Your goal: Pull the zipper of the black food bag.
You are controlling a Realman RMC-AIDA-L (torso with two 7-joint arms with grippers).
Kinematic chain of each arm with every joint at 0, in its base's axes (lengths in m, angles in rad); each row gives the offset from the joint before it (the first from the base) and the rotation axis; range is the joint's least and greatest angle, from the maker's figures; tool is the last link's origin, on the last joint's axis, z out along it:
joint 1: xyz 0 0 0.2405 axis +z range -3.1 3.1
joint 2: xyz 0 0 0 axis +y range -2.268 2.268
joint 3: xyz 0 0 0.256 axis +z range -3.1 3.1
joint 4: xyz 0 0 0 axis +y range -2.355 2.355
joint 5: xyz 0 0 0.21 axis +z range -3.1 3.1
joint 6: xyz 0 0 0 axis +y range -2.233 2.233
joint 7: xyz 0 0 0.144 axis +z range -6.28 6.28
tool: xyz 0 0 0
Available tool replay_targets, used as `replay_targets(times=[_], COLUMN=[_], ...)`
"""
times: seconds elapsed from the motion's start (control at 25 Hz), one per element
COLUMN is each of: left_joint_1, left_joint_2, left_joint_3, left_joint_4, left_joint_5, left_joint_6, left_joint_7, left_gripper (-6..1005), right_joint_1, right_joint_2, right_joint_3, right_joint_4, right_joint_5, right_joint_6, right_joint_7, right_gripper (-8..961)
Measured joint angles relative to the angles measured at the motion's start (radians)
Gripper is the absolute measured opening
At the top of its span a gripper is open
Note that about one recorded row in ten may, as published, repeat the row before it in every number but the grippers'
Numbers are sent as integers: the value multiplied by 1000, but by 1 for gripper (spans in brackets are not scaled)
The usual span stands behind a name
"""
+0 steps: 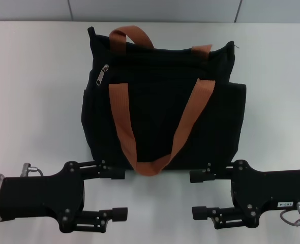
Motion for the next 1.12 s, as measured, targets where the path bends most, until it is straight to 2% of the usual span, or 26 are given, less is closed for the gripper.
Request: replay_targets(times=[0.16,0.4,0.56,0.72,0.84,0.92,1.04,1.12], left_joint_1=[-2,5,21,14,-9,-32,-60,-77], left_joint_2=[-6,-29,-28,-14,20,34,46,43], left_joint_3=[-60,-322,-414,-431,-409,-400,-372,-339], left_joint_4=[0,-29,-69,-63,-53,-51,-46,-32], left_joint_5=[-12,-92,-234,-273,-232,-197,-125,-81], left_joint_6=[15,69,77,11,-113,-171,-250,-286], left_joint_7=[24,124,145,142,131,129,134,135], left_gripper=[782,780,779,778,778,777,777,776], right_joint_1=[0,0,-1,-3,-6,-9,-11,-12], right_joint_2=[0,-1,-1,-3,-6,-7,-8,-8], right_joint_3=[0,0,0,0,0,0,0,1], right_joint_4=[0,0,0,1,2,2,2,2], right_joint_5=[0,0,0,0,0,0,0,0], right_joint_6=[0,0,0,0,0,-1,-1,-2], right_joint_7=[0,3,4,4,4,4,4,5], right_gripper=[712,712,711,713,712,711,711,711])
